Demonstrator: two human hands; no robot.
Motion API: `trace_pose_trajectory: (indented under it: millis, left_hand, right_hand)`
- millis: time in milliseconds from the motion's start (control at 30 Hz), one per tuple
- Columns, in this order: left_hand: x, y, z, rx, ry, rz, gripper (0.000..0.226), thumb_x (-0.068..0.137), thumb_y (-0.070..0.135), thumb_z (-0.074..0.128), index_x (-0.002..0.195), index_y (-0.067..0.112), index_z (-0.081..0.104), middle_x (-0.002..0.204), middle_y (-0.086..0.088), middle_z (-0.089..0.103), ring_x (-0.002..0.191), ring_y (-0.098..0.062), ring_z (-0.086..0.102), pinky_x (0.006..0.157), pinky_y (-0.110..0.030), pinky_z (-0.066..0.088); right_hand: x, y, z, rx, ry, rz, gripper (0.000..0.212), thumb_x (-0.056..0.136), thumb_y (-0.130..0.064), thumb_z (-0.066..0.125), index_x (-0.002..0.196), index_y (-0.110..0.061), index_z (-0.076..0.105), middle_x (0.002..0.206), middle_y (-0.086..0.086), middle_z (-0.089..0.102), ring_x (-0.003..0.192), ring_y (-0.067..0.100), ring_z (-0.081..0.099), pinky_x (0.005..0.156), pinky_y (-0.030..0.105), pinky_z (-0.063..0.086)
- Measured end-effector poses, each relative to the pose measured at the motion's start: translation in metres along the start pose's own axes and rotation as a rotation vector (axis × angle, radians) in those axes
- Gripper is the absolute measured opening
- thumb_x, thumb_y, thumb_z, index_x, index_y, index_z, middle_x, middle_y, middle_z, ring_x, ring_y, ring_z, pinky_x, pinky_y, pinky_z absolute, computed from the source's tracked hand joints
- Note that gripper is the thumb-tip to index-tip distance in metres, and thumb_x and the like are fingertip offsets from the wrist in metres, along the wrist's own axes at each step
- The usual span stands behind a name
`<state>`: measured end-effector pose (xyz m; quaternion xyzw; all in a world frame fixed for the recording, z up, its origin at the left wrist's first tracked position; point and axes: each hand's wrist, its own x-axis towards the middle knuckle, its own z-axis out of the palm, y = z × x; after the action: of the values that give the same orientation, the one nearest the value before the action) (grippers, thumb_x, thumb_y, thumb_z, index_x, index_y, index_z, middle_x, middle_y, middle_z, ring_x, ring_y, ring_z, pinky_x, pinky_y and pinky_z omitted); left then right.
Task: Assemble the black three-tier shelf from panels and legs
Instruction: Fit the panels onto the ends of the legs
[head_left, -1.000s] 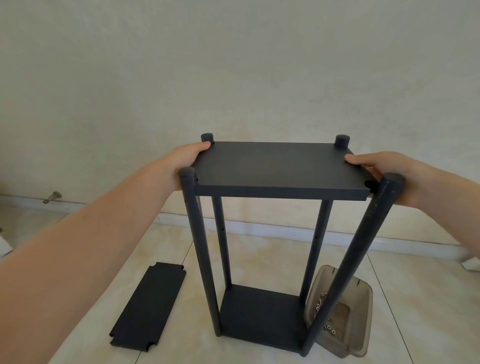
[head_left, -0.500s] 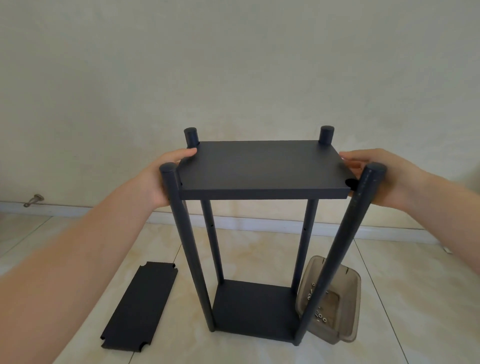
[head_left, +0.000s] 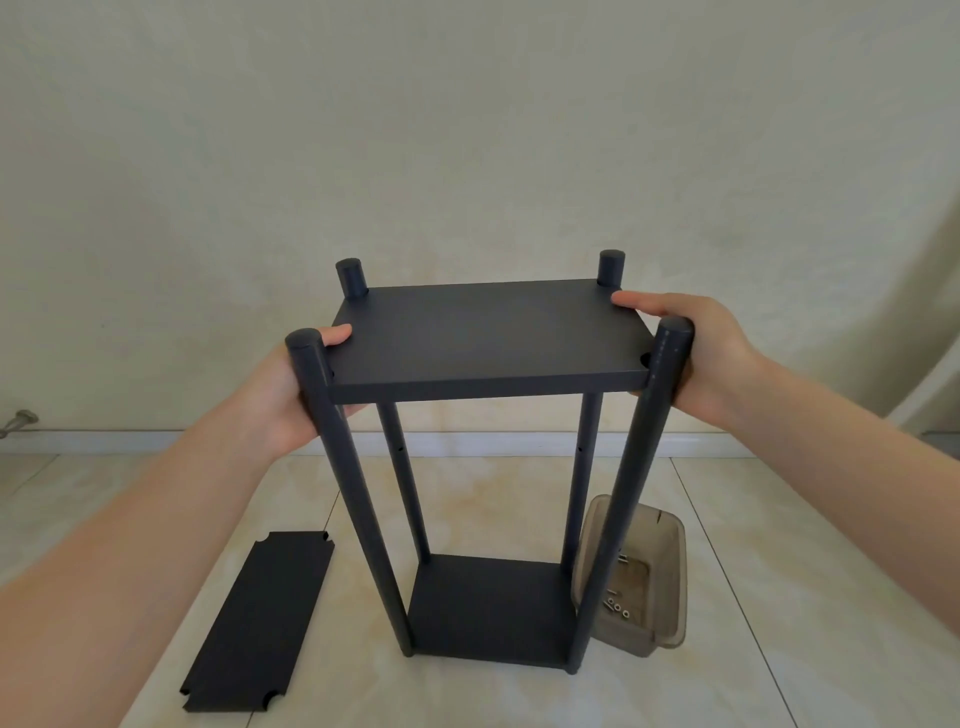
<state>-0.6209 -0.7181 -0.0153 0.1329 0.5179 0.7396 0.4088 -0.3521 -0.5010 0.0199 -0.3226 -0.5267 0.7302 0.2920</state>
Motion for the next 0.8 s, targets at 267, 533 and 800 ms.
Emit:
trace_pose_trajectory:
  millis: [267, 533, 800]
  left_hand:
    - [-0.003, -0.006, -0.002, 0.028, 0.037, -0.017, 0.036, 0.072, 0.023, 0.078, 0.106, 0.015, 0.07, 0.093, 0.0, 0.077, 0.075, -0.018, 0.075, 0.058, -0.028, 0.059]
    - [-0.003, -0.012, -0.005, 0.025, 0.058, -0.016, 0.029, 0.086, 0.025, 0.075, 0.112, 0.016, 0.069, 0.09, 0.001, 0.076, 0.072, -0.017, 0.075, 0.056, -0.027, 0.058]
    - [0.0, -0.009, -0.007, 0.133, 0.073, -0.073, 0.017, 0.087, 0.023, 0.071, 0.101, 0.014, 0.07, 0.086, 0.001, 0.077, 0.067, -0.017, 0.074, 0.069, -0.031, 0.06]
  right_hand:
    - [0.004, 0.014, 0.002, -0.006, 0.101, 0.005, 0.035, 0.09, -0.024, 0.043, 0.089, -0.012, 0.075, 0.096, 0.009, 0.072, 0.078, 0.028, 0.063, 0.079, 0.035, 0.049]
    - [0.009, 0.029, -0.003, -0.001, 0.116, 0.0, 0.045, 0.094, -0.03, 0.035, 0.079, -0.017, 0.076, 0.081, 0.005, 0.077, 0.072, 0.024, 0.069, 0.078, 0.035, 0.055]
    - [0.012, 0.029, -0.003, -0.019, 0.132, 0.017, 0.046, 0.095, -0.03, 0.034, 0.08, -0.017, 0.075, 0.079, 0.004, 0.077, 0.075, 0.024, 0.07, 0.08, 0.036, 0.056]
